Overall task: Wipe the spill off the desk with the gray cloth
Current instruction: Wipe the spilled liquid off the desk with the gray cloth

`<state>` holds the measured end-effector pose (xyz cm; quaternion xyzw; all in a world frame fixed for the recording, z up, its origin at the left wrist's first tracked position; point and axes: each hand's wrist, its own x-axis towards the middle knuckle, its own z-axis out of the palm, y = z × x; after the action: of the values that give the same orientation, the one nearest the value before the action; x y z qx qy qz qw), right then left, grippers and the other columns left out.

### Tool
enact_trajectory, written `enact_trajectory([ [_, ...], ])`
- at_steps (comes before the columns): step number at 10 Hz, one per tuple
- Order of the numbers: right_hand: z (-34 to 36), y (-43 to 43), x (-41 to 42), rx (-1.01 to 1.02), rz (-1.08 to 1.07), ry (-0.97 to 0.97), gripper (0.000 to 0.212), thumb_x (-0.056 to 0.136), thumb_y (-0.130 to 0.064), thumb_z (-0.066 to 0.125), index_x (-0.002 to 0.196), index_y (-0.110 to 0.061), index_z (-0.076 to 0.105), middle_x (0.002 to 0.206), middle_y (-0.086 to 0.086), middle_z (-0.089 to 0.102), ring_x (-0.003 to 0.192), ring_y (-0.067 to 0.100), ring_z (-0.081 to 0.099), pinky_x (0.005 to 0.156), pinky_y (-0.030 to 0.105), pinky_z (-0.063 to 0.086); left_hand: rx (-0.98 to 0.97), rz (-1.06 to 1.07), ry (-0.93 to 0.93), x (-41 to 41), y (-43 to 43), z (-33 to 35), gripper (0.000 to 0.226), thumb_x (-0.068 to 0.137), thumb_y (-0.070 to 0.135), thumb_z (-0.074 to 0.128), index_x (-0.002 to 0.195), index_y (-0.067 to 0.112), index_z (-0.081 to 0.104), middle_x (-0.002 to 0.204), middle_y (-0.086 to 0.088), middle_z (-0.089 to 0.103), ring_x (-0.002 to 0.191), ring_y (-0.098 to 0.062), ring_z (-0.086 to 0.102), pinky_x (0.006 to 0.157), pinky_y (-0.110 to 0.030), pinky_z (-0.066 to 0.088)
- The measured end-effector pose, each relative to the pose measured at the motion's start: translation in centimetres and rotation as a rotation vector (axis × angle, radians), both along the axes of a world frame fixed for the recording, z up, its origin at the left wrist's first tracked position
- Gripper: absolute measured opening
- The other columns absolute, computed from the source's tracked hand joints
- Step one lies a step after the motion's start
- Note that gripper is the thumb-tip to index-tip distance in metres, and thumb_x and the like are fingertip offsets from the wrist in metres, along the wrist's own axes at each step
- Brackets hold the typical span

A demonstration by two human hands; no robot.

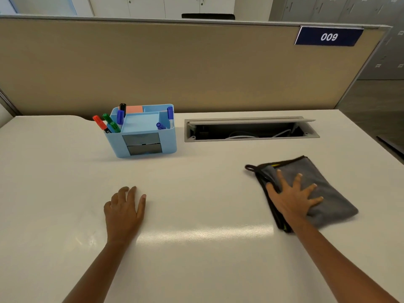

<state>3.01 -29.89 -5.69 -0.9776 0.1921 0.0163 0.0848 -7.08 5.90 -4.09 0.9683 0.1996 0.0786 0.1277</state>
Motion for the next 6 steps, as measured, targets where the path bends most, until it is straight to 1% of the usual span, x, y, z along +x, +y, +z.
enact_trajectory([
  [1, -0.1, 4.4, -0.6, -0.017, 0.176, -0.032, 0.067, 0.081, -0.068, 0.033, 0.141, -0.048, 0.009, 0.158, 0.006, 0.008, 0.140, 0.047, 0.003, 0.108, 0.069, 0.005, 0.005, 0.007, -0.004, 0.0, -0.1, -0.1, 0.075, 0.079, 0.049, 0.015, 0.116, 0.000, 0.058, 0.120, -0.023, 0.058, 0.108, -0.041, 0.056, 0.087, -0.051, 0.042],
  [2, -0.4, 7.1, -3.3, -0.032, 0.389, -0.036, 0.067, 0.080, -0.069, 0.033, 0.139, -0.051, 0.008, 0.158, 0.001, 0.007, 0.141, 0.043, 0.002, 0.109, 0.066, 0.004, 0.012, 0.008, -0.020, 0.0, 0.0, 0.0, 0.077, 0.077, 0.049, 0.013, 0.119, 0.002, 0.056, 0.124, -0.021, 0.057, 0.112, -0.040, 0.053, 0.091, -0.050, 0.041],
  [3, -0.6, 6.0, -6.7, -0.030, 0.525, -0.052, 0.067, 0.076, -0.073, 0.032, 0.137, -0.054, 0.012, 0.158, -0.005, 0.009, 0.144, 0.036, 0.003, 0.111, 0.062, 0.004, 0.009, 0.006, -0.033, -0.1, 0.0, 0.0, 0.078, 0.077, 0.050, 0.011, 0.121, 0.003, 0.055, 0.126, -0.020, 0.056, 0.115, -0.039, 0.052, 0.093, -0.050, 0.040],
  [4, -0.6, 2.6, -9.3, -0.018, 0.528, -0.073, 0.070, 0.067, -0.075, 0.019, 0.135, -0.056, 0.014, 0.156, -0.011, 0.014, 0.145, 0.031, 0.009, 0.112, 0.060, 0.007, 0.016, 0.004, -0.028, -0.2, 0.1, 0.0, 0.078, 0.076, 0.049, 0.011, 0.122, 0.004, 0.055, 0.127, -0.020, 0.056, 0.116, -0.039, 0.052, 0.094, -0.050, 0.039],
  [5, -0.5, -1.3, -9.7, -0.052, 0.402, -0.040, 0.070, 0.072, -0.075, 0.030, 0.134, -0.056, 0.004, 0.157, -0.011, 0.007, 0.145, 0.027, 0.005, 0.113, 0.057, 0.008, 0.030, -0.003, -0.018, -0.2, 0.1, 0.1, 0.079, 0.076, 0.050, 0.010, 0.123, 0.003, 0.054, 0.128, -0.020, 0.055, 0.117, -0.039, 0.051, 0.095, -0.050, 0.039],
  [6, -0.1, -4.0, -8.0, -0.063, 0.223, -0.036, 0.072, 0.079, -0.067, 0.044, 0.137, -0.052, 0.005, 0.158, 0.001, 0.007, 0.144, 0.033, 0.006, 0.114, 0.059, 0.013, 0.039, -0.006, -0.009, 0.0, 0.0, 0.2, 0.079, 0.076, 0.049, 0.012, 0.121, 0.001, 0.055, 0.127, -0.022, 0.056, 0.115, -0.040, 0.052, 0.093, -0.051, 0.040],
])
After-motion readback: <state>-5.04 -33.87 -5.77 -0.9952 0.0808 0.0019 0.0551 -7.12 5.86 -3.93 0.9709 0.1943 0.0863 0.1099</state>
